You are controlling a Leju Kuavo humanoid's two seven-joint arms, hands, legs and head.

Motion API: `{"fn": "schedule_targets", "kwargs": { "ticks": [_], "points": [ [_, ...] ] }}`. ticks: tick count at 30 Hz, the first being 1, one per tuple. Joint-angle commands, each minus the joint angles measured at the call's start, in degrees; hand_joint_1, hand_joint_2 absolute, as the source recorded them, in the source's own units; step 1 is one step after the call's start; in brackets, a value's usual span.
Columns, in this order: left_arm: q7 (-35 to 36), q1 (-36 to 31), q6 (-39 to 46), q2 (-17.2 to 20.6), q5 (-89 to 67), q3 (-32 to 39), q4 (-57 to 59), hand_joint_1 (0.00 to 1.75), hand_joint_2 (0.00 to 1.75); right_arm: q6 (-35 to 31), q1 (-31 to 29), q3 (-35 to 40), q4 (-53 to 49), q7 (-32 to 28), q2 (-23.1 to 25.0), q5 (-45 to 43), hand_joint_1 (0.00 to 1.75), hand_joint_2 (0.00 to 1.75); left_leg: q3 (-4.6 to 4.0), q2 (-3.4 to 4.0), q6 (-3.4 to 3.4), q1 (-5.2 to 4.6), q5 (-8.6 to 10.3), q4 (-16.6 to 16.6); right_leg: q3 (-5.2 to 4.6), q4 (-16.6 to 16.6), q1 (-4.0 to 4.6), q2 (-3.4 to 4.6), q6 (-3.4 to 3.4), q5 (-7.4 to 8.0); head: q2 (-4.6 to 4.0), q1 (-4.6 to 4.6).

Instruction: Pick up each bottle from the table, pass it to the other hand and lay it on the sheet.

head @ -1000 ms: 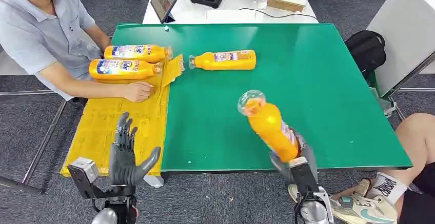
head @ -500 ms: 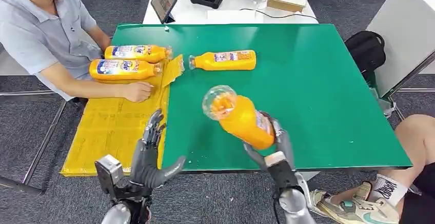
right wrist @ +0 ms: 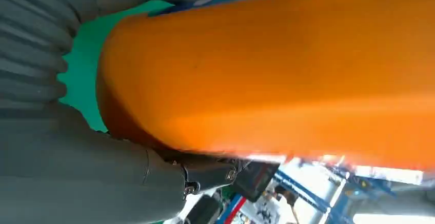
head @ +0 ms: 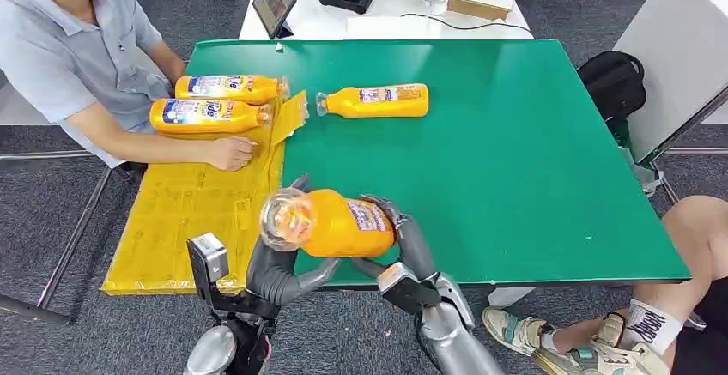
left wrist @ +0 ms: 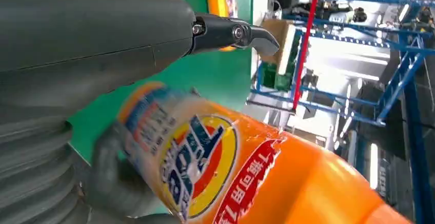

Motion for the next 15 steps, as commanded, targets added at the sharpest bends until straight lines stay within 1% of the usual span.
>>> {"fn": "schedule_targets", "kwargs": {
  "ticks": [1,2,3,5,6,9,10,12,13,14,15],
  "points": [
    [4.2,-3.9,3.5,2.3,-0.5,-4.8,5.7,0.0,1.75,-4.1,-5.5,6.3,12.9,-2.0,0.6,2.0,1.54,1.75,0.3,0.03,0.03,0.05,-0.07,-0.1,0.3,-0.1,0.09,-0.04,-0.19,-0.05,0.0,0.0],
    [4.6,-4.6,4.5,2.0,-0.4,-5.2,7.1,0.0,1.75,-4.0,-5.8,7.1,12.8,-2.0,1.1,0.4,1.57,1.75,0.28,0.01,0.03,0.04,-0.07,-0.1,0.28,-0.1,0.08,-0.05,-0.18,-0.05,0.0,0.0],
    [4.1,-4.9,5.9,1.8,-0.6,-5.1,7.7,0.0,1.75,-3.8,-6.1,7.5,13.2,-2.0,1.7,-0.6,1.55,1.75,0.36,0.05,0.03,0.06,-0.1,-0.1,0.36,-0.1,0.11,-0.02,-0.22,-0.06,0.0,0.0],
    [0.6,-4.5,9.8,1.4,-2.9,-4.4,6.5,0.0,1.75,-3.1,-6.5,8.4,14.2,-2.0,2.8,-1.7,1.54,1.75,0.21,0.04,0.02,0.03,-0.04,-0.1,0.2,-0.1,0.06,0.0,-0.16,-0.02,0.0,0.0],
    [-0.9,-4.4,11.3,1.6,-4.7,-4.5,5.8,0.0,1.75,-3.0,-6.6,8.7,14.5,-2.0,3.0,-2.3,1.57,1.75,0.33,0.15,0.02,0.07,-0.11,0.0,0.3,-0.1,0.13,0.07,-0.24,-0.05,0.0,0.0],
    [-0.5,-4.0,11.6,2.0,-4.9,-4.7,4.1,0.0,1.75,-3.4,-6.5,9.1,14.7,-2.0,3.0,-2.6,1.57,1.75,0.12,0.03,0.02,0.03,-0.03,0.0,0.08,0.0,0.06,0.0,-0.12,-0.02,0.0,-0.02],
    [-0.5,-3.9,11.6,2.1,-4.9,-4.7,4.0,0.0,1.75,-3.5,-6.5,9.2,14.7,-2.0,2.8,-2.7,1.57,1.75,0.27,0.01,0.04,0.06,-0.08,0.0,0.26,-0.1,0.11,-0.06,-0.2,-0.07,0.0,0.0],
    [-0.5,-3.9,11.6,2.1,-4.9,-4.7,4.1,0.0,1.75,-3.4,-6.5,9.2,14.6,-2.0,2.7,-2.8,1.57,1.75,0.14,0.05,0.03,0.01,-0.04,0.0,0.11,0.0,0.03,0.01,-0.11,-0.03,0.0,0.0],
    [-0.8,-4.0,12.0,1.9,-5.4,-4.7,4.1,0.0,1.75,-3.1,-6.7,9.3,15.0,-2.0,2.6,-3.0,1.57,1.75,0.28,0.07,0.06,0.05,-0.1,0.0,0.27,-0.1,0.09,0.0,-0.19,-0.06,0.0,0.0],
    [-0.9,-4.0,12.1,1.9,-5.5,-4.9,3.8,0.0,1.75,-3.4,-6.9,9.3,15.4,-1.6,2.7,-3.0,1.59,1.75,0.21,0.03,0.05,0.04,-0.07,0.0,0.22,-0.1,0.07,-0.03,-0.16,-0.06,0.0,0.0],
    [-1.2,-3.7,12.4,2.1,-6.1,-5.1,3.2,0.0,1.75,-4.3,-7.2,9.0,16.2,-1.0,2.9,-3.1,1.64,1.75,0.13,0.02,0.03,0.02,-0.04,0.0,0.13,0.0,0.04,-0.02,-0.12,-0.03,0.0,0.0]
  ]
}}
